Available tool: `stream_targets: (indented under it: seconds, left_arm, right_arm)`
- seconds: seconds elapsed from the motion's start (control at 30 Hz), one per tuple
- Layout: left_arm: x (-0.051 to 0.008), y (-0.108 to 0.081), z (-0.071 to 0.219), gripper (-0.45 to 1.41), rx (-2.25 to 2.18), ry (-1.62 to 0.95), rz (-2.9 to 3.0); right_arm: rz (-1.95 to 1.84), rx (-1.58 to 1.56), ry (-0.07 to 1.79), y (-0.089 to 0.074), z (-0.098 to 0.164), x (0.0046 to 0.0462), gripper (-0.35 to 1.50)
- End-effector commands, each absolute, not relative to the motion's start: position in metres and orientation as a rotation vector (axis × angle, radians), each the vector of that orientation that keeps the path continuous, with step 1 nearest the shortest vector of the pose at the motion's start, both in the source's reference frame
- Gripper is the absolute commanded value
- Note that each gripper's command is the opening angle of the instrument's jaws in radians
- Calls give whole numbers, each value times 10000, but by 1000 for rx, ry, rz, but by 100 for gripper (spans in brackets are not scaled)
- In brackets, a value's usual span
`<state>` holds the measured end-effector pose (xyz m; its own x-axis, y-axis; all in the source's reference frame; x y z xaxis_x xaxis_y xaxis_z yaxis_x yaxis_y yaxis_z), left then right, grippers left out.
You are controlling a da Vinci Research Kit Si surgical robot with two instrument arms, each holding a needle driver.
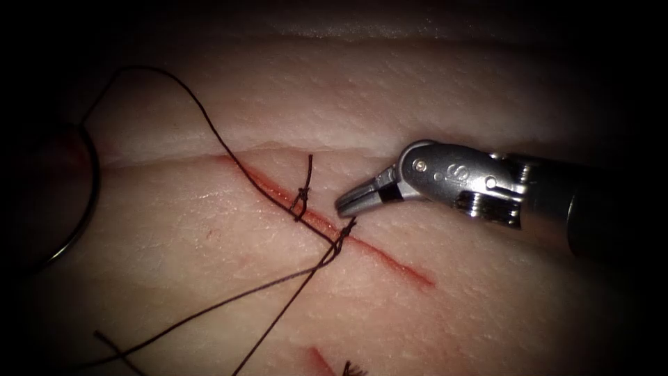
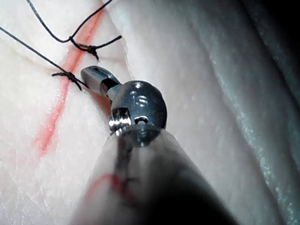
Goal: Wound Closure
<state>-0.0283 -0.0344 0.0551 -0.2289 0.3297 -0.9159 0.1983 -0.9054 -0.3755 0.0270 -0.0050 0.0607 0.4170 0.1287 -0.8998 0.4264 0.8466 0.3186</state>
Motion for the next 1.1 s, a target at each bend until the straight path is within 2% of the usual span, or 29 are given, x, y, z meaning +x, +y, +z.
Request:
stream_targets:
  seconds: [0.03, 0.27, 0.3, 0.33, 0.37, 0.4, 0.43, 0.47, 0.5, 0.53, 0.7, 1.03, 1.1]
  left_arm:
    - [-288, -347, 558, -45, -1897, -654, 2305]
    - [-294, -340, 551, -45, -1883, -665, 2297]
    - [-297, -336, 546, -45, -1877, -672, 2286]
    - [-300, -332, 542, -45, -1882, -668, 2291]
    - [-307, -322, 533, -45, -1896, -652, 2297]
    - [-307, -322, 533, -45, -1896, -652, 2297]
    - [-314, -313, 524, -45, -1911, -650, 2301]
    - [-320, -306, 518, -45, -1913, -649, 2304]
    - [-320, -306, 518, -45, -1913, -649, 2304]
    - [-329, -297, 510, -45, -1932, -646, 2313]
    - [-355, -257, 484, -45, -1982, -623, 2320]
    - [-394, -177, 458, -45, -2045, -578, 2316]
    - [-413, -149, 463, -45, -2054, -581, 2313]
  right_arm:
    - [-202, 558, 1143, -45, 609, 277, -35]
    - [-170, 577, 1129, -54, 607, 275, -35]
    - [-151, 575, 1126, -57, 604, 276, -28]
    - [-136, 571, 1128, -59, 603, 276, -6]
    - [-110, 548, 1134, -64, 598, 276, 36]
    - [-110, 548, 1134, -64, 598, 276, 36]
    - [-70, 523, 1129, -67, 590, 277, 69]
    - [-48, 517, 1132, -68, 586, 277, 88]
    - [-48, 517, 1132, -68, 586, 277, 88]
    - [17, 508, 1159, -67, 575, 274, 105]
    - [213, 439, 1264, -46, 541, 248, 115]
    - [481, 230, 1340, -75, 494, 190, 115]
    - [532, 176, 1308, -96, 479, 186, 103]
